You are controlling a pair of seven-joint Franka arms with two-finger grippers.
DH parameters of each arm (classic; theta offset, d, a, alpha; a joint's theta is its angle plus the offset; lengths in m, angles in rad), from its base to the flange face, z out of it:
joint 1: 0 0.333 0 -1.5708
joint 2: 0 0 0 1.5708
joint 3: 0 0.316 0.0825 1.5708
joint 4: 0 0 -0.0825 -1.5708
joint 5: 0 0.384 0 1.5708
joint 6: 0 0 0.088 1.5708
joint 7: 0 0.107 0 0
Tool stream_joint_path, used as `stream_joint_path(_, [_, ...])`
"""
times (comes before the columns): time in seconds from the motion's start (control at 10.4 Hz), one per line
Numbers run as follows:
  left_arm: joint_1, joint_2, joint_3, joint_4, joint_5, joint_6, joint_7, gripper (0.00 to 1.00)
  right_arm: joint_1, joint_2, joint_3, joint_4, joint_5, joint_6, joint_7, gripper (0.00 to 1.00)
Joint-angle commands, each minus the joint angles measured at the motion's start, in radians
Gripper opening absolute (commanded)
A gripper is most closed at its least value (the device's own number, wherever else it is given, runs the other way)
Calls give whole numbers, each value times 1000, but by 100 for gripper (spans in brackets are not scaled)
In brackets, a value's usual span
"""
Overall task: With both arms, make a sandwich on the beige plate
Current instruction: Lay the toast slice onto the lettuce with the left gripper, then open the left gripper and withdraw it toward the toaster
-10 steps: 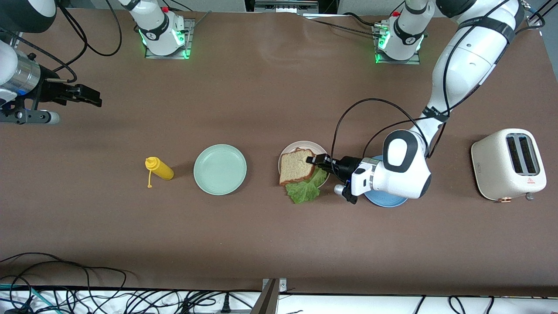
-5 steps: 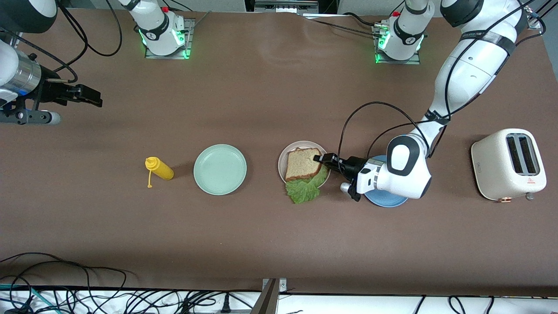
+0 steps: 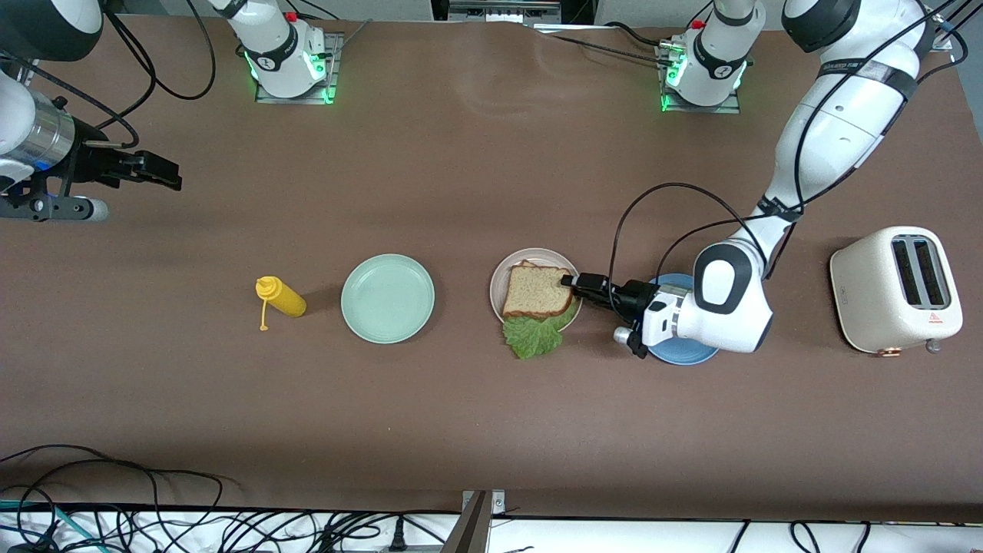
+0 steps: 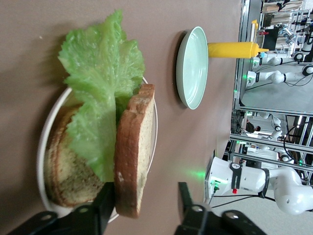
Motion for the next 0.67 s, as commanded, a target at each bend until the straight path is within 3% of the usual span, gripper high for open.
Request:
stream_joint_path(0.0, [20, -74, 7, -7, 72, -40, -42, 100, 2, 15, 1, 29, -7, 0, 13, 100])
stream_joint_path(0.38, [27, -270, 7, 4, 344, -122, -333, 100, -6, 21, -5, 55, -8, 31, -8, 100])
stream_joint_path(0.57, [30, -349, 9, 4, 469, -165, -387, 100, -3, 20, -5, 62, -3, 34, -7, 100])
